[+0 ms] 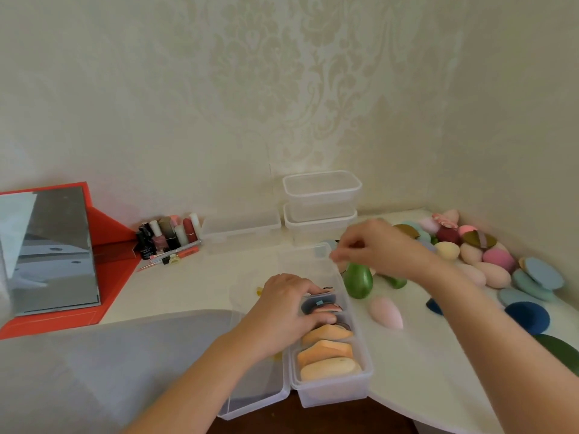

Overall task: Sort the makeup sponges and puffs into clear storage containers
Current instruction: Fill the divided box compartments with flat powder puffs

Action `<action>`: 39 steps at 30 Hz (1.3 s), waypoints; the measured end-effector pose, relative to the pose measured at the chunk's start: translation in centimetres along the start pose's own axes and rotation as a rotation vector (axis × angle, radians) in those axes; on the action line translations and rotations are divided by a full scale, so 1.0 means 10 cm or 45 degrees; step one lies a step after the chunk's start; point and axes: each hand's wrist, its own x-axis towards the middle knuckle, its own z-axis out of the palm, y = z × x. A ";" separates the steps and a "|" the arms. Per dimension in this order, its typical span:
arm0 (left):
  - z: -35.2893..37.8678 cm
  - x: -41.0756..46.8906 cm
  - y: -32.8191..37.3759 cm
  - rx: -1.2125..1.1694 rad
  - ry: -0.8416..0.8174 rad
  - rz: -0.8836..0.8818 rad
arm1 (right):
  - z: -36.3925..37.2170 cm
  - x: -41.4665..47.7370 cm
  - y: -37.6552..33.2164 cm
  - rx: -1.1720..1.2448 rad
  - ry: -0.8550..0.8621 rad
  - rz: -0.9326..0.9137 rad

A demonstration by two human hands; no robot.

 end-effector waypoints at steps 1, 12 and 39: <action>0.00 0.01 0.00 -0.003 -0.023 -0.021 | -0.08 0.02 0.07 0.029 0.094 0.031; -0.06 0.05 0.08 -0.104 -0.157 -0.089 | -0.08 0.85 0.75 -0.137 -0.044 0.228; -0.03 0.09 0.00 0.085 -0.213 0.023 | 0.05 0.90 0.71 0.052 0.256 0.168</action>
